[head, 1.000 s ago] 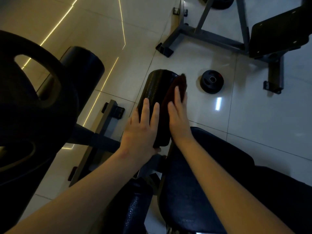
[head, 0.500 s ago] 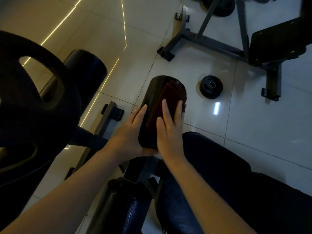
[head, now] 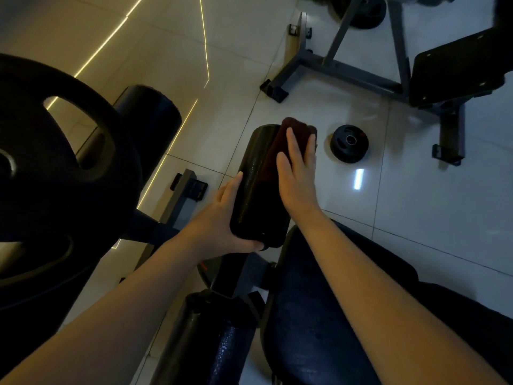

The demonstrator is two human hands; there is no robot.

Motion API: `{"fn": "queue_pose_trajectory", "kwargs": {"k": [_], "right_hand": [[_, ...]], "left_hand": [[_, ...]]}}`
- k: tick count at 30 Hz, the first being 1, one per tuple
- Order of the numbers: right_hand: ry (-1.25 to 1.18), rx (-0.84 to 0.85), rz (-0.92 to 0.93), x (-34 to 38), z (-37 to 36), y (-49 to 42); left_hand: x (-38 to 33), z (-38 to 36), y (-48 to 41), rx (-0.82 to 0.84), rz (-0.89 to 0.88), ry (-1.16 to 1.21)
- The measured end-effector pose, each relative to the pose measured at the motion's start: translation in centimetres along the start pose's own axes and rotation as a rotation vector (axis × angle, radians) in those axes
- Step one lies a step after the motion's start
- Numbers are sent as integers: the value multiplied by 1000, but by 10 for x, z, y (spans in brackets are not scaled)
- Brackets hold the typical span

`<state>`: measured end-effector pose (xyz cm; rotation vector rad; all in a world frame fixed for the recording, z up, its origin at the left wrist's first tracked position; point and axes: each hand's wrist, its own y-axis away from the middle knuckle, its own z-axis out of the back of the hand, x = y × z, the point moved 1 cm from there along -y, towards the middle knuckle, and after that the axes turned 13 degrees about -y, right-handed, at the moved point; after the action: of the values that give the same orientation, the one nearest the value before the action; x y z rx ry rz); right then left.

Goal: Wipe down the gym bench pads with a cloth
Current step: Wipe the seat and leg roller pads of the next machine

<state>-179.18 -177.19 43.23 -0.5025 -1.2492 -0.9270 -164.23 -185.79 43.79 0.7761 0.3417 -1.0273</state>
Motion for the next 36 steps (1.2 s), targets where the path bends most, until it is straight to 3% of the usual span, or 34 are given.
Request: {"fn": "queue_pose_trajectory", "kwargs": {"k": [2,5,9,17,25,30,36], "right_hand": [[-36,20,13,-4,-2,24],[-181,70,-17,-14,-7,79],[-300,96,-41,-26,-10,124],[-347,44,-96,-10,3,44],[-189,25,-134,12,12,-19],[-15,26,-17,2,-4,17],[-133,52,4,-22,-18,114]], "left_hand": [[-3,4,-1,49,19,-56],[-22,5,-1,40,27,-332],[-53,-13,10,-73,58,-543],[-41,-21,5,-172,23,-458],[-20,-10,0,-94,-4,-177],[-5,-3,0,-53,-10,17],[-2,-2,0,-8,-7,44]]}}
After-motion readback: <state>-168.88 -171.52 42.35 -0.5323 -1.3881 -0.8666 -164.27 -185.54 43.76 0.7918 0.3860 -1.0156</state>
